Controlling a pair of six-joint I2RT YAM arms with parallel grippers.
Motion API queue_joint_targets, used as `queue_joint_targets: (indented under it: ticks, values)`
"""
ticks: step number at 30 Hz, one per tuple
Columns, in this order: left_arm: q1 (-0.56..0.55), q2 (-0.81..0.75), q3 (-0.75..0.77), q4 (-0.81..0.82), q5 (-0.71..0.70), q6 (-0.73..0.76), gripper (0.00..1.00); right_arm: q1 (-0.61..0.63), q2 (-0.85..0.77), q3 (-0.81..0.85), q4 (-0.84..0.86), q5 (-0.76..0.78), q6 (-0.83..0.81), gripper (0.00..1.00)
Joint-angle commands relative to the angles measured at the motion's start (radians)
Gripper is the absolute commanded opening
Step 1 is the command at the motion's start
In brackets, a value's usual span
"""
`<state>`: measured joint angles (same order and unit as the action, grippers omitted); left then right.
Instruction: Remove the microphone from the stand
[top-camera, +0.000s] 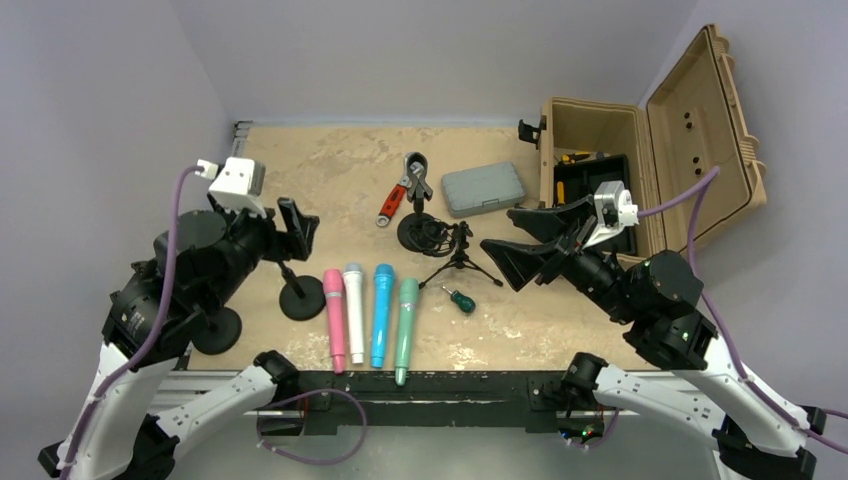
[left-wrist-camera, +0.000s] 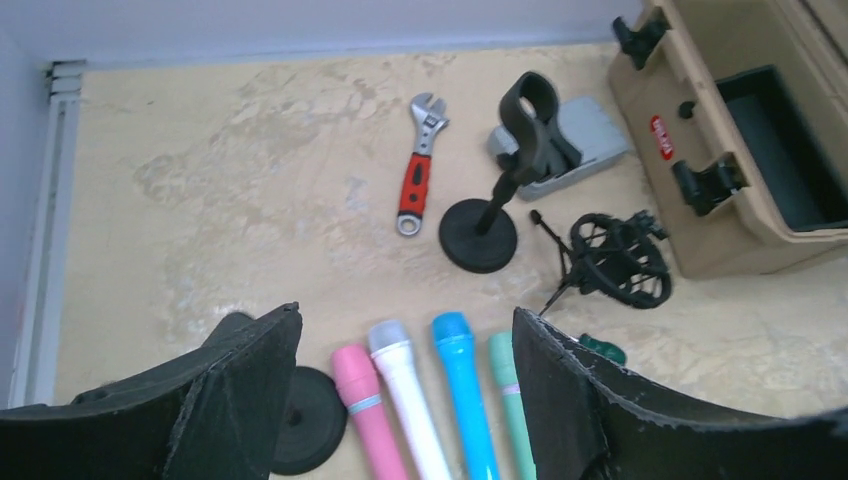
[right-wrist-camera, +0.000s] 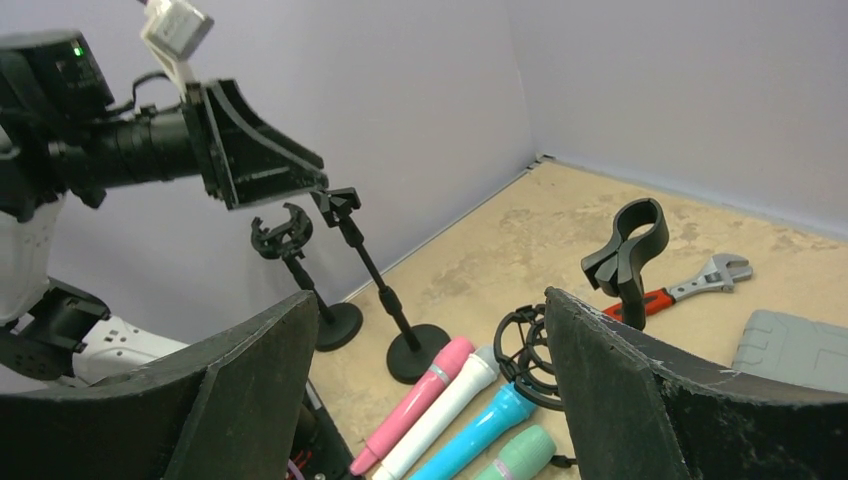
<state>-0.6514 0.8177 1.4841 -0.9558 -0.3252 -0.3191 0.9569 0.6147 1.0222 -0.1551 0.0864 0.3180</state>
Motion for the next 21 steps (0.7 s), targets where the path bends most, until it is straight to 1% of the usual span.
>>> queue_joint_targets:
  ticks: [1,7,13,18,21]
  values:
    - [-0.004,-0.126,-0.191,0.168,-0.114,0.061,0.75,0.002,0.012,0.003,0.04,-0.012,0.002,0.81]
    - [-0.003,-0.157,-0.243,0.168,-0.177,0.031,0.74,0.002,0.003,-0.007,0.035,-0.01,0.008,0.81]
    - [-0.003,-0.203,-0.364,0.267,-0.206,0.056,0.74,0.003,0.011,-0.013,0.049,-0.017,0.009,0.81]
    - [-0.003,-0.226,-0.437,0.382,-0.269,0.104,0.75,0.002,0.023,-0.01,0.049,-0.023,0.008,0.81]
    - [-0.002,-0.235,-0.472,0.43,-0.275,0.112,0.76,0.002,0.026,-0.011,0.051,-0.025,0.007,0.81]
